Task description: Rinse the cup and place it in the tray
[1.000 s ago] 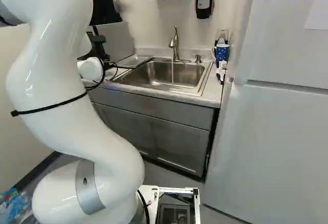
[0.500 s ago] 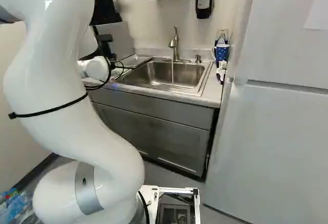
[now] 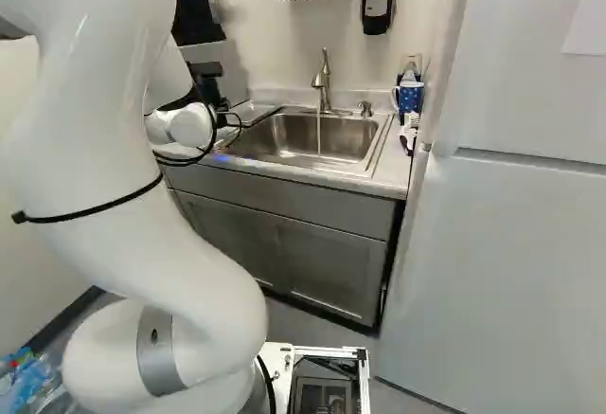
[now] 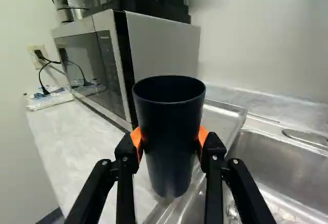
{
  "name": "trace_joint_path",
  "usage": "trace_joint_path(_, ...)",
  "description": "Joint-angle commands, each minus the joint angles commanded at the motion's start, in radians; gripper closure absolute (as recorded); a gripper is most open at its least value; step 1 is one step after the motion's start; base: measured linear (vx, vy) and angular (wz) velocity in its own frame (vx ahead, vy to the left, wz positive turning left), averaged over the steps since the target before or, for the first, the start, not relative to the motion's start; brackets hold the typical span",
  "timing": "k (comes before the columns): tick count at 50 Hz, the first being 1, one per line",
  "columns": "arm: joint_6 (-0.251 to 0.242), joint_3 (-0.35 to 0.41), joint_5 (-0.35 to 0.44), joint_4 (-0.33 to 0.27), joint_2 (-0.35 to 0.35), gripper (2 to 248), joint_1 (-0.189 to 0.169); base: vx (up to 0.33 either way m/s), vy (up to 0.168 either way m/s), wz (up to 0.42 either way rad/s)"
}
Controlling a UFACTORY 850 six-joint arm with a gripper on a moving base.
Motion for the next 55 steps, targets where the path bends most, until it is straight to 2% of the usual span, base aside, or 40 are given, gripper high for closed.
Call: trace_joint_path(55, 0.0, 0.057, 0.0, 0.0, 0.052, 128, -0.157, 0.0, 0.0, 0.0)
